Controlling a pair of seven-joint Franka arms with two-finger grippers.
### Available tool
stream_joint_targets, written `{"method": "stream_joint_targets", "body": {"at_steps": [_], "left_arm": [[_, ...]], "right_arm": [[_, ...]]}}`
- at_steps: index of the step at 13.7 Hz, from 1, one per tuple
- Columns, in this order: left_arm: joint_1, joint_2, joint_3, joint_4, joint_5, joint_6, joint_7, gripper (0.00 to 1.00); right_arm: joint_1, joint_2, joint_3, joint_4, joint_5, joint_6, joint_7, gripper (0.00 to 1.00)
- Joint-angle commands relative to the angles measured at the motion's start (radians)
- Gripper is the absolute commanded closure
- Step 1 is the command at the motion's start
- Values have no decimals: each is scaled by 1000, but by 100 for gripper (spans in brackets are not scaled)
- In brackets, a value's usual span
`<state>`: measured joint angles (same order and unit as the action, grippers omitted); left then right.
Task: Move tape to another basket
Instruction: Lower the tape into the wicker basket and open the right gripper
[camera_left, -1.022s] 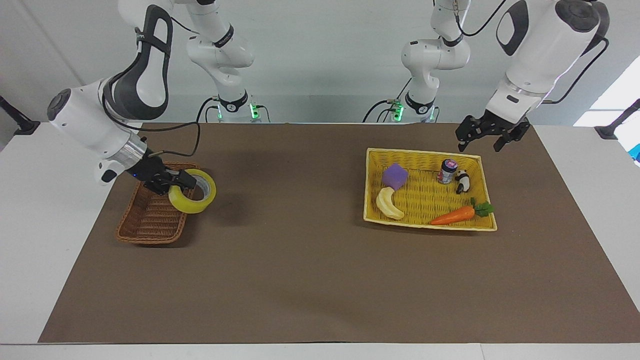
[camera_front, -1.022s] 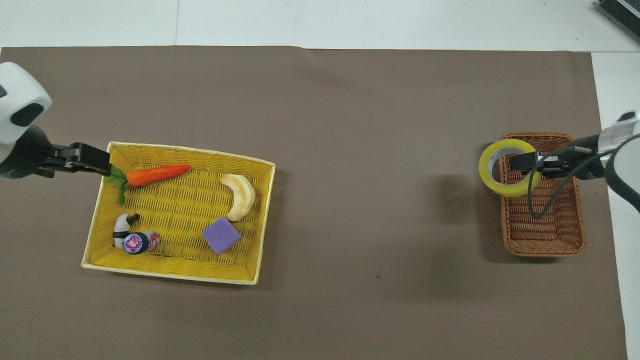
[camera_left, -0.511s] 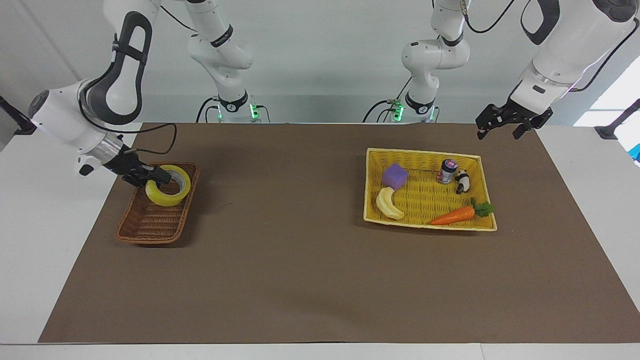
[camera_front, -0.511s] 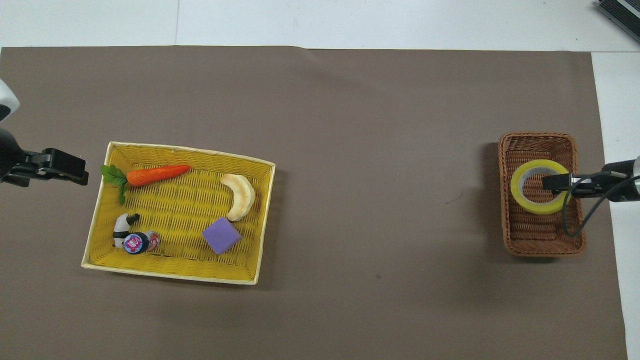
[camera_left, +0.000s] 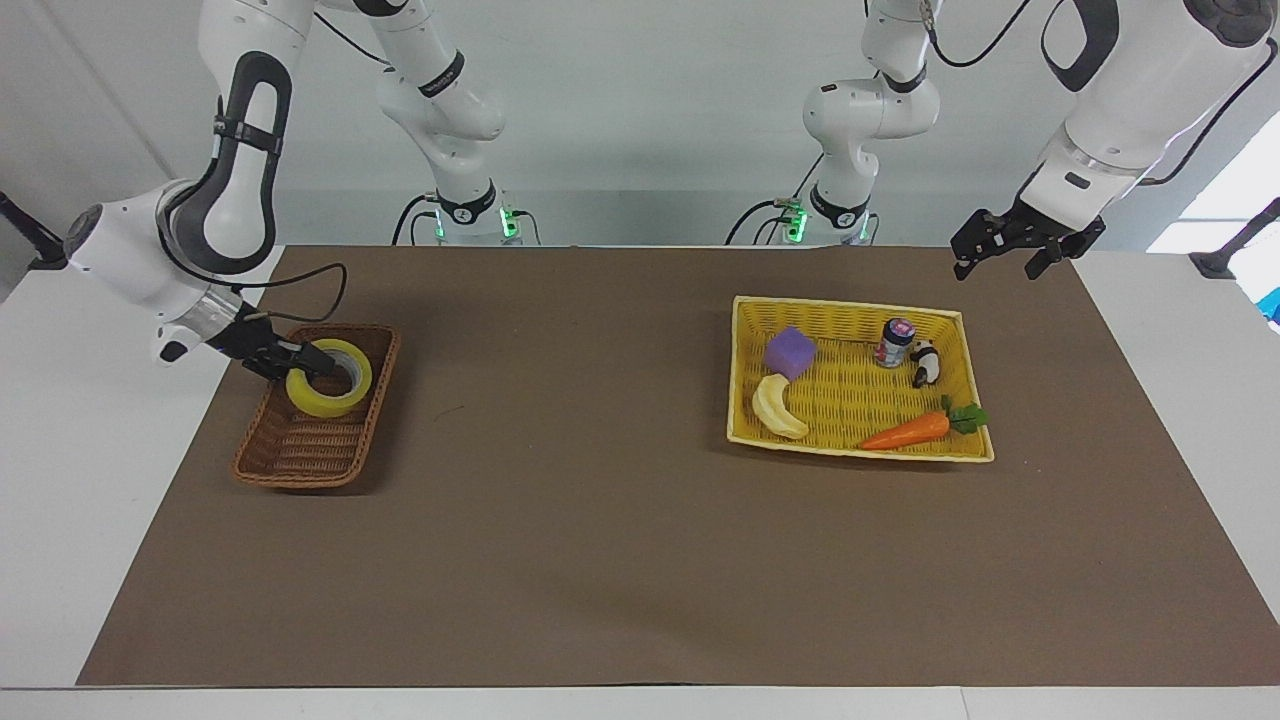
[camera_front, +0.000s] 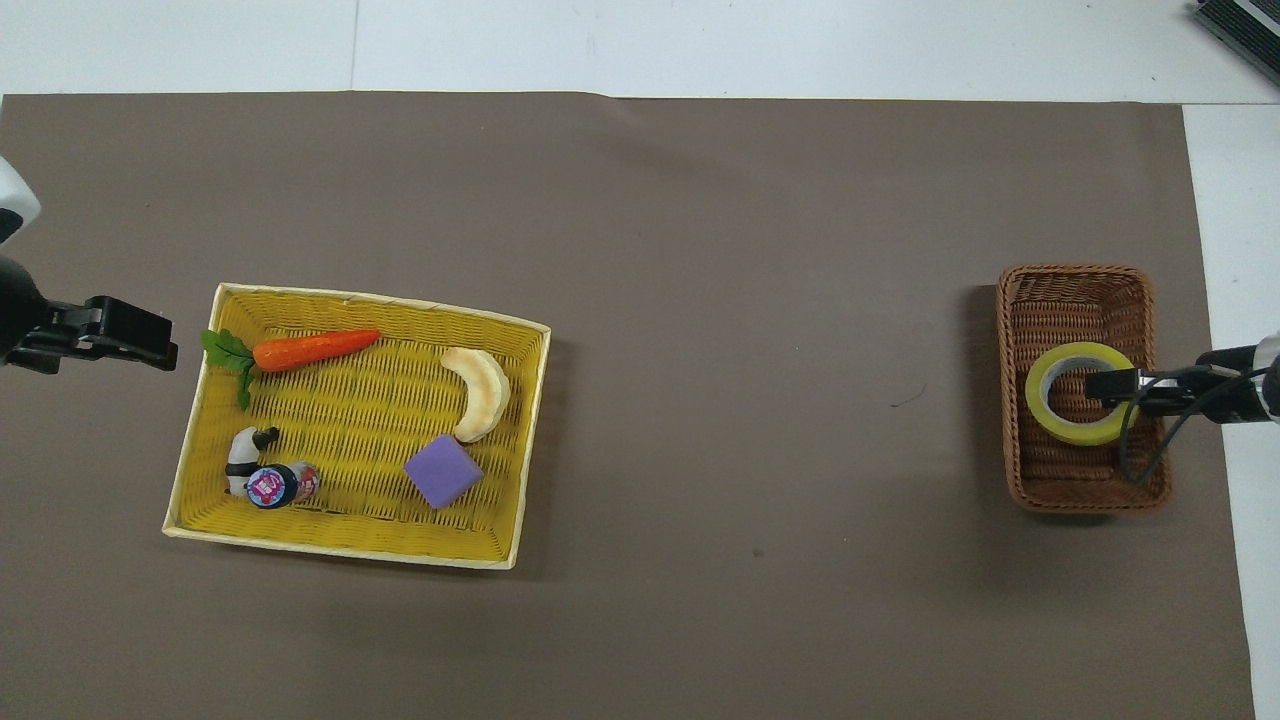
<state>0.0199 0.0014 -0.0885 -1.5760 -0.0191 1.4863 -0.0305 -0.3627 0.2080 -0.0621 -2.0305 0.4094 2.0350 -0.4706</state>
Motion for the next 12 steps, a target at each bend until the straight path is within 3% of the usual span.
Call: {"method": "stream_joint_targets", "body": {"at_steps": [1,2,9,12], "left_arm": [[3,-3,-7,11,21,-17,-2,0],[3,-3,-5,11,21,-17,-2,0],[3,-5,-5,11,21,-17,-2,0],[3,-3,-5,11,21,-17,-2,0]], "right_arm": [[-19,-4,16,-7,0,28,-19,17],[-18,-1,16,-5,3,30,-7,0],[36,10,15,133,-6,28,9,0],[56,8,25,202,-91,27,42,0]]}}
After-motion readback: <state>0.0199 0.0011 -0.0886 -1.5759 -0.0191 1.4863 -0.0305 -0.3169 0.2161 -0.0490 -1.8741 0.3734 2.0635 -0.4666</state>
